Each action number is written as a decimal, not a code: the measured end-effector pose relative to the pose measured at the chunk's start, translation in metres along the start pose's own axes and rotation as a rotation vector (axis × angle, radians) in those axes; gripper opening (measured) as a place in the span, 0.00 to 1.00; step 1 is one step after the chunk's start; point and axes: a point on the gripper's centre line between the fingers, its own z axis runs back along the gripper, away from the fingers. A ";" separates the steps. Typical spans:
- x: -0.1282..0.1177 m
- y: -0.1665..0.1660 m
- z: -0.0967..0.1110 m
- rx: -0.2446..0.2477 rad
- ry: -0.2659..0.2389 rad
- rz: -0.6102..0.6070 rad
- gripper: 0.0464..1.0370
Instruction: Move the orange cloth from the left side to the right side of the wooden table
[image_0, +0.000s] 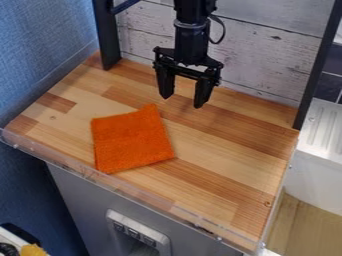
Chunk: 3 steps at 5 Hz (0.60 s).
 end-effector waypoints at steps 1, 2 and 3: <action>-0.012 -0.001 -0.013 -0.001 0.028 0.040 0.96; -0.025 -0.002 -0.013 -0.001 -0.015 0.113 0.96; -0.039 0.004 -0.018 -0.004 -0.069 0.213 0.96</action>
